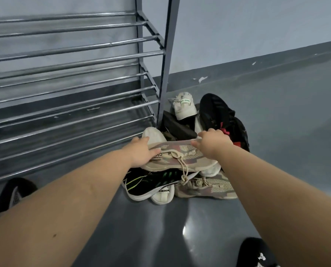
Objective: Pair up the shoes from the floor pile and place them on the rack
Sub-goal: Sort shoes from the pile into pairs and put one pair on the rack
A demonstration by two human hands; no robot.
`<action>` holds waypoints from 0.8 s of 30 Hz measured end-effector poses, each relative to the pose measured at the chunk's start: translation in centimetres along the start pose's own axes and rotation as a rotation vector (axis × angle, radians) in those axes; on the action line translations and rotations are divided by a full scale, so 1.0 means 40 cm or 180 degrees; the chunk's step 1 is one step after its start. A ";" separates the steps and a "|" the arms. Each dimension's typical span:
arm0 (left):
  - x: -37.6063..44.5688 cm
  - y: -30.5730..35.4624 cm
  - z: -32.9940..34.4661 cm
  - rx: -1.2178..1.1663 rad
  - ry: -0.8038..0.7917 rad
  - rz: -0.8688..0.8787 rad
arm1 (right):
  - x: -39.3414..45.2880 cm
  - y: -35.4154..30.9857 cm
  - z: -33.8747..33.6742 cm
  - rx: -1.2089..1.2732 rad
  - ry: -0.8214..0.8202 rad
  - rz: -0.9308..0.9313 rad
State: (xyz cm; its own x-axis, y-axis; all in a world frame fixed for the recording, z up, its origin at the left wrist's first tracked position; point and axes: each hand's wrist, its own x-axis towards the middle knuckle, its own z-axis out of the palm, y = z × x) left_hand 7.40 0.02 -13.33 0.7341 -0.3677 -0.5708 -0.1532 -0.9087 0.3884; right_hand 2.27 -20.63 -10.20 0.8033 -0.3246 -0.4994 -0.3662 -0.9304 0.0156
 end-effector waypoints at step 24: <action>-0.004 -0.002 0.009 -0.0235 -0.0148 0.0064 | -0.023 0.021 -0.015 0.0894 -0.0184 -0.0027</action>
State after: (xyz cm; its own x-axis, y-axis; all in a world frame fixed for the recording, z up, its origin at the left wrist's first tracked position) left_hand 7.05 0.07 -13.51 0.6997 -0.3961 -0.5946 -0.1171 -0.8846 0.4514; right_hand 1.51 -21.23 -9.21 0.7818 -0.2991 -0.5471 -0.4817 -0.8469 -0.2253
